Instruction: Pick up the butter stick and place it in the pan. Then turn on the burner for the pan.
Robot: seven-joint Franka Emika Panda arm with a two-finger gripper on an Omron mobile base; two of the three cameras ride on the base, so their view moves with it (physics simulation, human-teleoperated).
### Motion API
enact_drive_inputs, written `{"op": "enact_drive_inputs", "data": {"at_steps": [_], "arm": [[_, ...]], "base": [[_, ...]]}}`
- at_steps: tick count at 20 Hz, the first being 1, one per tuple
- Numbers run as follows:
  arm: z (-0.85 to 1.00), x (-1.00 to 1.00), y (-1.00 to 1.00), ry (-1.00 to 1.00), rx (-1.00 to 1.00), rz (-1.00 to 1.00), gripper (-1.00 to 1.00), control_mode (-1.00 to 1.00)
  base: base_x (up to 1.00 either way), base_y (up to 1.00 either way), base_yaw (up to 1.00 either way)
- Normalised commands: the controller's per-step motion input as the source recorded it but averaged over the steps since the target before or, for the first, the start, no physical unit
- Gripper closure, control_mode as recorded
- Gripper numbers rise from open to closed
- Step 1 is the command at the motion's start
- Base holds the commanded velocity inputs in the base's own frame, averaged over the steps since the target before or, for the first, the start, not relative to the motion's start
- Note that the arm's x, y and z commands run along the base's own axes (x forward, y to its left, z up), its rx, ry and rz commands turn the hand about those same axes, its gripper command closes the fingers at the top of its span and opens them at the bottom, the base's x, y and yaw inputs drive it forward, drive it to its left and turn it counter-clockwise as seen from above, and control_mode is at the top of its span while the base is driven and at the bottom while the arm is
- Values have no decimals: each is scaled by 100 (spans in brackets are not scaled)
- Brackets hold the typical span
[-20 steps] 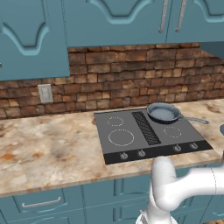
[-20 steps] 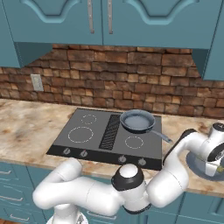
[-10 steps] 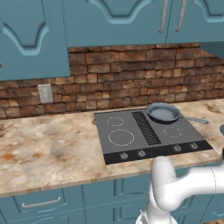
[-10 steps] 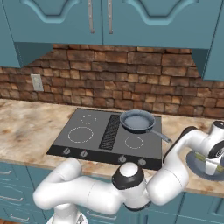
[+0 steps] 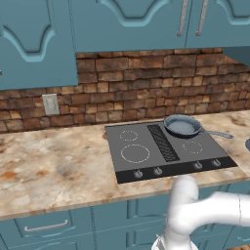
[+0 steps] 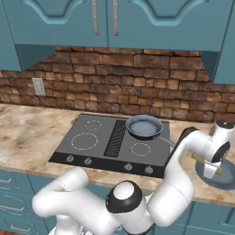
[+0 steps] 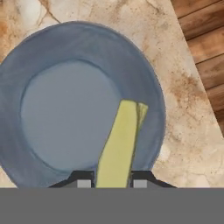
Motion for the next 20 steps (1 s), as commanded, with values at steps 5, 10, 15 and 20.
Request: {"op": "enact_drive_inputs", "data": {"at_steps": [5, 10, 15, 20], "arm": [[9, -28, 100, -8, -12, 2, 100, -100], [14, -1, 100, -5, -9, 4, 100, -100], [26, 27, 81, -2, -4, 5, 100, -100], [35, 39, 47, 0, -1, 7, 100, -100]], "base": [[0, 0, 0], [0, 0, 0], [0, 0, 0], [0, 0, 0]]}}
